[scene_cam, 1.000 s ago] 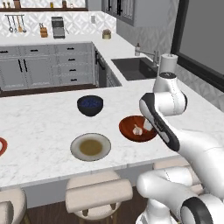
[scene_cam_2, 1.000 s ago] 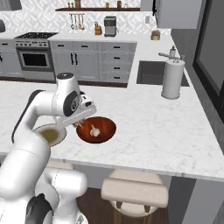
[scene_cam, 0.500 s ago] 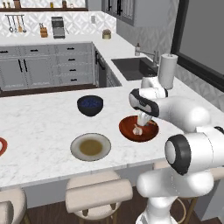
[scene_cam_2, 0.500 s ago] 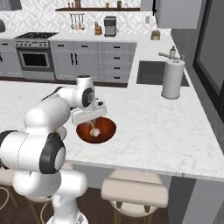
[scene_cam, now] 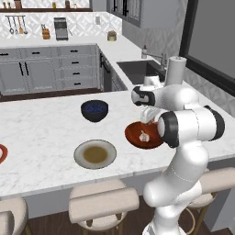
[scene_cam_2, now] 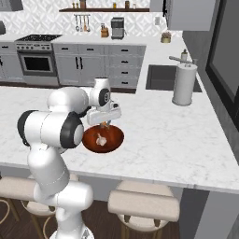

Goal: Pick the chicken drumstick and garlic from their plates and place them in the bowl. Then put the bowl in the fridge.

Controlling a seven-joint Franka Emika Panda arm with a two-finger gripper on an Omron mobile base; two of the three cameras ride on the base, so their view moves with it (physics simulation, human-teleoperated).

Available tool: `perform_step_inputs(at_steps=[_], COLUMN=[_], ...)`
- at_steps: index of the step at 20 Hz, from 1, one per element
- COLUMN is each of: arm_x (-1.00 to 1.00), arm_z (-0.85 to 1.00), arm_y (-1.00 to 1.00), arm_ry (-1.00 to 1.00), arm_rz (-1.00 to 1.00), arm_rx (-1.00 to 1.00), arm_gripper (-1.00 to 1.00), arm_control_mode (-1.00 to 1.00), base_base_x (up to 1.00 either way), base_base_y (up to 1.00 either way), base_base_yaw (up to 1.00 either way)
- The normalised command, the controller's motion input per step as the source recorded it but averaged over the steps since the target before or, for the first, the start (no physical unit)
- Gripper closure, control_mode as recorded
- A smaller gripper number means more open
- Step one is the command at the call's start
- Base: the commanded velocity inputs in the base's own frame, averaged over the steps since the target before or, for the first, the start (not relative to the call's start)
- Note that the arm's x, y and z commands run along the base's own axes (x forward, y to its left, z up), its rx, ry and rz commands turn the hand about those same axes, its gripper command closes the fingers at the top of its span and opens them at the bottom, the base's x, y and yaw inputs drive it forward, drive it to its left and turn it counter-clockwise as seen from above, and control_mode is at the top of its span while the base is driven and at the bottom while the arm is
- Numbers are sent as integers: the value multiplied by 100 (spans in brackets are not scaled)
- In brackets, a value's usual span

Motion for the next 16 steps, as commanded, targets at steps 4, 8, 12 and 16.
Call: perform_step_inputs(at_steps=[4, 8, 12, 16], arm_x=[1, 25, 21, 11], arm_z=[-85, -52, -29, -27], arm_y=[0, -5, 0, 0], arm_ry=[-15, -20, -1, 4], arm_rz=[0, 0, 0, -2], arm_rx=[0, 0, 0, 0], arm_gripper=[100, 100, 100, -100], arm_control_mode=[-100, -100, -100, -100], base_base_x=[0, 0, 0, 0], base_base_y=[0, 0, 0, 0], base_base_yaw=[0, 0, 0, 0])
